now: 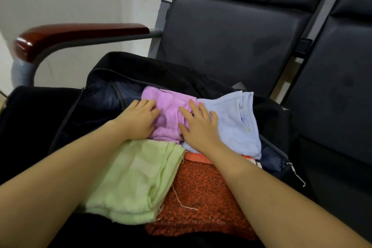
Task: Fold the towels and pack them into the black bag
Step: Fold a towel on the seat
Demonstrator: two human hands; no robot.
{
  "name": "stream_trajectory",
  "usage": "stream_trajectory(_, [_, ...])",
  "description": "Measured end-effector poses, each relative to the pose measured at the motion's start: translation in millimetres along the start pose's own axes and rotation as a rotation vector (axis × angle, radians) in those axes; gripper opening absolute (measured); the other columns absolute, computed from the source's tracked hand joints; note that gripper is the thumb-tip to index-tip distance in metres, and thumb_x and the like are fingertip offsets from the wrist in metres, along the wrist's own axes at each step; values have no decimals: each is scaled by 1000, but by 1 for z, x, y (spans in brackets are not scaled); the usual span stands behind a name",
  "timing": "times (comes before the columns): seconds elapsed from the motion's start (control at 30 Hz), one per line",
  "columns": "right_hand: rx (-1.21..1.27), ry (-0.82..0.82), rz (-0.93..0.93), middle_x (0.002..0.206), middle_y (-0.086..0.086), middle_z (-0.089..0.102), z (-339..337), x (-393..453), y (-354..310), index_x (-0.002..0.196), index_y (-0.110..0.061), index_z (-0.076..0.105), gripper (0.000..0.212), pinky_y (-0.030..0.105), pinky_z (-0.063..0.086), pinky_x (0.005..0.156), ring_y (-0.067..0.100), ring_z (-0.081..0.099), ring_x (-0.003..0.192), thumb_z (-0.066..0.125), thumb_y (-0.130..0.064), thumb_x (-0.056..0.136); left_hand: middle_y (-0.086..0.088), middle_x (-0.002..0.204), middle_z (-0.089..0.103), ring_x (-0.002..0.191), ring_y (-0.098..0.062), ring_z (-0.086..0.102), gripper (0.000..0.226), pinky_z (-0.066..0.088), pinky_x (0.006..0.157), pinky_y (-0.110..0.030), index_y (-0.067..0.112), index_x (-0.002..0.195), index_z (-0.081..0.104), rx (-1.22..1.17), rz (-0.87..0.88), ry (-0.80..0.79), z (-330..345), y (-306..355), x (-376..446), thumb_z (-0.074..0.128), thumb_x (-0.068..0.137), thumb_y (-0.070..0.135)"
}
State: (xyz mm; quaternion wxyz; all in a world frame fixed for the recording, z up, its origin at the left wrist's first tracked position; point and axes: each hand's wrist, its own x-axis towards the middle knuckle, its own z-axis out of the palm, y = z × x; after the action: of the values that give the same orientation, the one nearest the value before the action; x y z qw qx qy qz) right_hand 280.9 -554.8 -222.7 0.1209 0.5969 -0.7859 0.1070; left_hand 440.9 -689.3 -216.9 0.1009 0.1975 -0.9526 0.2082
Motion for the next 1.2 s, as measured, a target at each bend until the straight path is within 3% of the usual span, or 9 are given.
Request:
stream_trajectory(0.3, [74,-254,-208,156,-14,23,-15,-14,-1,138,-37,43,48,47,-6,111,8,9,145,52,-40,91,4,141,38,130,-17,37,57,33,98,-30,29,141,35,0,-71,-376,-19,0,-20,50,86,35])
stream_trajectory(0.4, [89,-258,-226,153,-16,29,-17,-15,-4,138,-34,46,44,43,-7,111,6,10,145,50,-34,94,5,125,55,117,-17,50,41,39,85,-28,27,125,54,76,-44,-252,-12,4,-23,57,84,33])
stream_trajectory(0.47, [154,-209,-199,147,-14,40,-17,-16,-6,133,-31,52,42,37,-6,108,4,18,143,50,-24,92,3,83,68,77,-18,65,33,46,61,-25,21,82,68,71,8,-104,-13,0,-24,84,55,30])
stream_trajectory(0.57, [281,-131,-129,139,-5,52,-23,-16,-7,120,-26,64,43,29,-3,105,2,34,135,40,-25,85,0,57,58,50,-22,59,37,44,46,-24,17,57,60,27,46,28,-18,-6,-24,88,33,16])
stream_trajectory(0.73, [268,-91,-42,97,-7,70,-30,-11,-11,90,-19,72,49,31,14,100,10,54,98,24,-30,86,-3,102,63,89,-21,58,22,41,71,-30,19,95,63,-88,-160,-341,-49,-3,-23,45,90,30])
stream_trajectory(0.87, [230,72,-46,115,-10,64,-21,4,-29,105,-24,66,27,24,17,97,8,51,113,41,-26,97,-2,113,60,99,-22,58,29,36,73,-29,15,105,61,-123,-263,-225,-37,11,4,36,97,29])
stream_trajectory(0.97, [117,-164,-51,153,-6,32,-18,11,-26,141,-26,41,43,37,7,112,12,23,142,33,-37,100,-7,144,40,130,-24,40,41,37,100,-34,10,137,42,-287,-261,-293,-6,17,19,33,100,26])
stream_trajectory(1.03, [0,-361,-2,161,-4,6,-12,9,-13,151,-25,19,61,45,-8,115,13,1,147,26,-53,98,-6,159,8,146,-20,9,56,12,118,-38,10,151,15,-310,-303,-403,11,20,20,26,101,34])
stream_trajectory(1.2, [-88,-404,44,159,-6,-15,5,5,1,153,-23,-2,77,49,-19,111,8,-15,145,17,-67,92,-4,158,-17,145,-17,-14,70,-7,118,-37,12,151,-9,-287,-342,-444,23,21,19,23,99,47])
